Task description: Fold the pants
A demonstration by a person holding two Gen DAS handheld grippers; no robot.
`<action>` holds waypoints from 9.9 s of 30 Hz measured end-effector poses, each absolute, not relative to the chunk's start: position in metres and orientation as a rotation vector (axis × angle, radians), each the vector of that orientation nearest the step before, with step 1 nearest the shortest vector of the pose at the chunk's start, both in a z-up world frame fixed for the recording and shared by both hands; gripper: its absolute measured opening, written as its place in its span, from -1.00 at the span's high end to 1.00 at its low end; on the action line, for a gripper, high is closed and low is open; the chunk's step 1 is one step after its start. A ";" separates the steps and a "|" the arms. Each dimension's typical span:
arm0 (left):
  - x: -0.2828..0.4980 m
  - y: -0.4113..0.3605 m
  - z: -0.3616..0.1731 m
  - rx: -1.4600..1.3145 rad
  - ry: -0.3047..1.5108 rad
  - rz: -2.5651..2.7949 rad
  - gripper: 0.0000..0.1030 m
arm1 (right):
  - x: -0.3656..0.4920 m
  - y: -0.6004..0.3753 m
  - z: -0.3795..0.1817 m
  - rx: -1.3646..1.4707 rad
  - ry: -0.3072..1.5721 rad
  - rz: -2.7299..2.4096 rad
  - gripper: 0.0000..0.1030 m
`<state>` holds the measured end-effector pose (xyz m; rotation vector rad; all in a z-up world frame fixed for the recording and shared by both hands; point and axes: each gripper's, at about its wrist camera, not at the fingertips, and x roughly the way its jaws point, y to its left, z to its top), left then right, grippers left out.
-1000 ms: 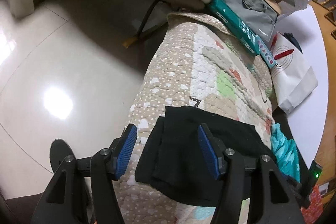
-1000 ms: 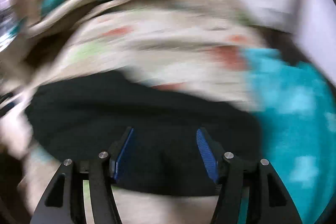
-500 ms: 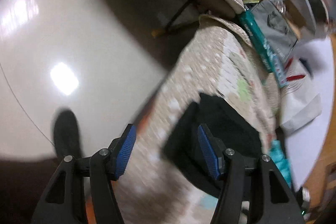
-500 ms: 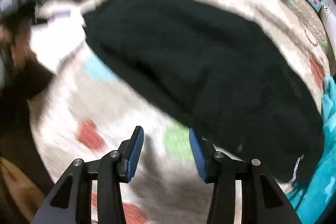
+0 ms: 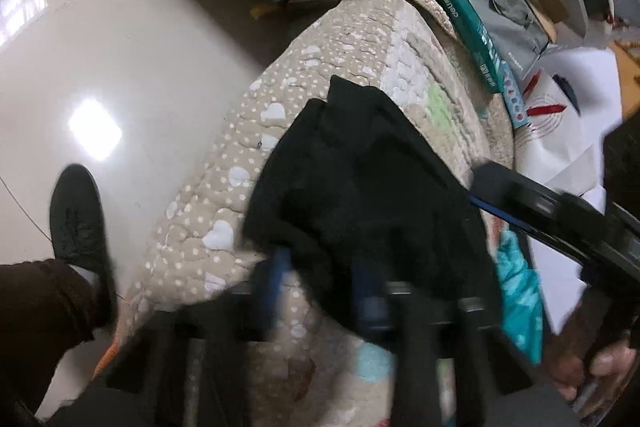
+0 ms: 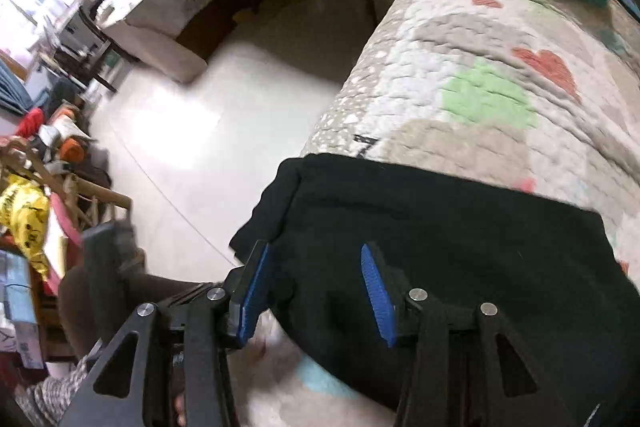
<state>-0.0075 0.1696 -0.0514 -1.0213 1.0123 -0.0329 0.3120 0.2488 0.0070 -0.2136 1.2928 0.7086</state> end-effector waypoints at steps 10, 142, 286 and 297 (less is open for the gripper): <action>-0.013 0.171 -0.061 -1.107 1.000 0.007 0.44 | 0.238 0.267 -0.033 -0.617 1.287 0.667 -0.31; 0.019 0.090 -0.009 -0.564 0.988 0.117 -0.21 | 0.072 -0.157 -0.006 0.304 1.300 0.514 0.70; 0.068 0.180 -0.035 -1.008 1.057 -0.105 -0.37 | 0.125 -0.163 0.009 0.281 1.114 0.401 -0.48; 0.069 0.178 -0.002 -0.883 0.939 -0.046 -0.37 | 0.123 -0.173 -0.004 0.352 1.118 0.392 -0.68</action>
